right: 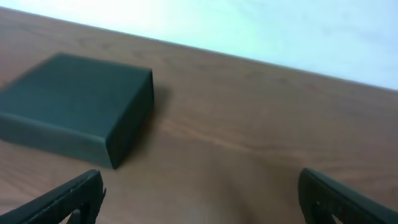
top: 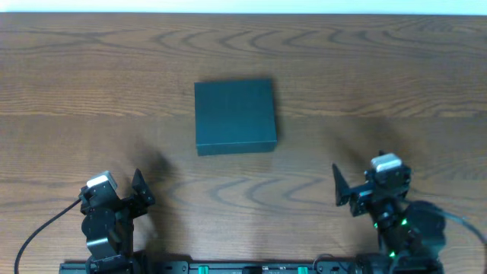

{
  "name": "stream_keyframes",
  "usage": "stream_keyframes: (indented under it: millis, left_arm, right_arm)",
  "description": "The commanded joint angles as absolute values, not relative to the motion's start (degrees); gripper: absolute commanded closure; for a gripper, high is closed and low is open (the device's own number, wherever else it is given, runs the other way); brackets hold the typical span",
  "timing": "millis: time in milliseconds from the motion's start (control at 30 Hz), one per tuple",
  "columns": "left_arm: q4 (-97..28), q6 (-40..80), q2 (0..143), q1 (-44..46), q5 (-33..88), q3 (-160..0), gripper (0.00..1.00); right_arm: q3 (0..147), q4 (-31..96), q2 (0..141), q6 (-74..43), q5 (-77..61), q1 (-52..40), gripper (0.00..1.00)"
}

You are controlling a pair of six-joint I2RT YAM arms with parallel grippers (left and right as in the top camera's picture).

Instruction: Pack container

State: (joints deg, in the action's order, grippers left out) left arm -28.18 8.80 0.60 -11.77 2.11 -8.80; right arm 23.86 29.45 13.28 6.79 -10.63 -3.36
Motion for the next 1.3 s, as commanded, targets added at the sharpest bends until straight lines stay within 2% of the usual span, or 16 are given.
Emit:
stream_keyframes:
  millis: [0, 167, 367, 1267]
  left_arm:
    - [-28.2, 8.8, 0.3, -11.5, 1.1, -7.9, 0.05]
    - [-28.2, 8.8, 0.3, -11.5, 1.1, -7.9, 0.05]
    - [-28.2, 8.8, 0.3, -11.5, 1.1, -7.9, 0.05]
    - [-28.2, 8.8, 0.3, -11.5, 1.1, -7.9, 0.05]
  right_arm:
    - [18.8, 29.1, 7.6, 7.7, -10.6, -3.7, 0.01]
    - [12.2, 29.1, 1.3, 7.7, -10.5, -3.7, 0.01]
    - [7.8, 28.4, 0.3, 7.7, -10.9, -3.7, 0.01]
    - [7.8, 27.9, 0.3, 7.8, -10.7, -3.7, 0.01]
